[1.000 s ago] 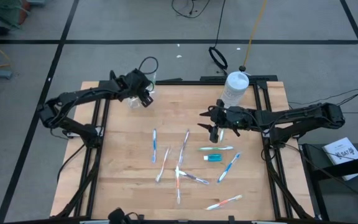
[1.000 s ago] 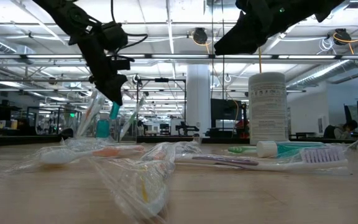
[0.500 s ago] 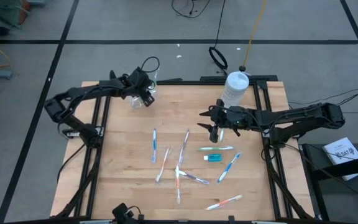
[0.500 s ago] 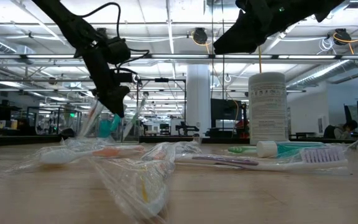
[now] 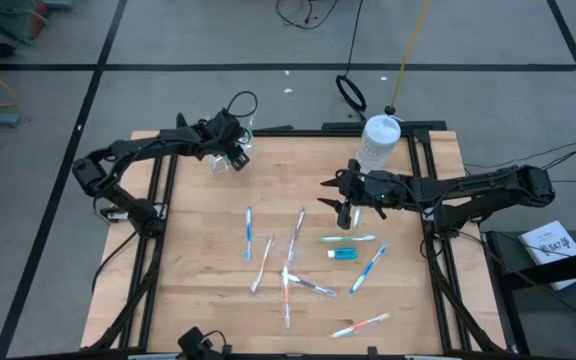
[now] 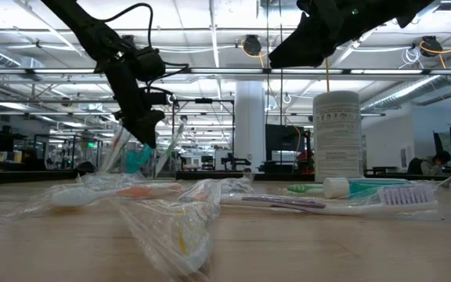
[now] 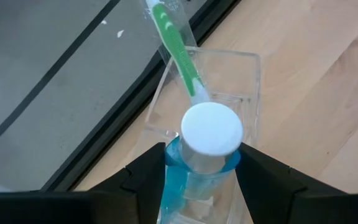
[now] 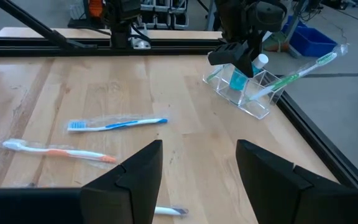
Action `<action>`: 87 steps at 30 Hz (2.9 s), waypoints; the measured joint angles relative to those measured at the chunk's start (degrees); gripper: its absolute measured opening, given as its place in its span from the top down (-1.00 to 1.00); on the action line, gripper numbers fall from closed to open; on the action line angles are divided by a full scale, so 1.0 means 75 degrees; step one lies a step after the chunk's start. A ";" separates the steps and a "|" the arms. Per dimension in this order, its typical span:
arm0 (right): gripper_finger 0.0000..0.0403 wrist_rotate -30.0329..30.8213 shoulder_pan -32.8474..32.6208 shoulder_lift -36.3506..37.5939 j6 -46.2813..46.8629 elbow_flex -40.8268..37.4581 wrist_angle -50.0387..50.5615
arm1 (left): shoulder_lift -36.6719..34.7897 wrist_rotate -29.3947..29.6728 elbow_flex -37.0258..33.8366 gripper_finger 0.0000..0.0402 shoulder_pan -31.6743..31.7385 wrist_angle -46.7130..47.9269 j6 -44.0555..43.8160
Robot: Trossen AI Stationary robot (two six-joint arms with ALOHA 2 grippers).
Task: Pick & Place toothbrushing station
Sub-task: Put the mouthwash into the transparent organizer, then put the blue toothbrush into the transparent organizer
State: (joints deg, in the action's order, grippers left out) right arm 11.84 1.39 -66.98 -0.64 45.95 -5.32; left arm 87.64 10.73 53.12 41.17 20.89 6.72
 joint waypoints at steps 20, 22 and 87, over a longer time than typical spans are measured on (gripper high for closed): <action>0.03 -0.0001 0.0000 0.0000 0.0052 0.0000 0.0003 | -0.0088 0.0423 -0.0029 -0.06 0.0000 -0.0058 0.0085; 0.03 -0.0001 0.0000 0.0000 0.0055 0.0001 0.0003 | -0.0271 0.0439 -0.0050 -0.04 -0.0031 -0.0014 0.0082; 0.03 -0.0015 0.0002 -0.0003 0.0397 0.0002 0.0321 | 0.1491 -0.0146 0.0000 0.02 -0.6560 0.0619 0.5016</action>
State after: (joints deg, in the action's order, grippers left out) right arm 11.73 1.40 -67.00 2.33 45.97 -2.92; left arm 98.82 9.64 53.13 -8.03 25.53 44.33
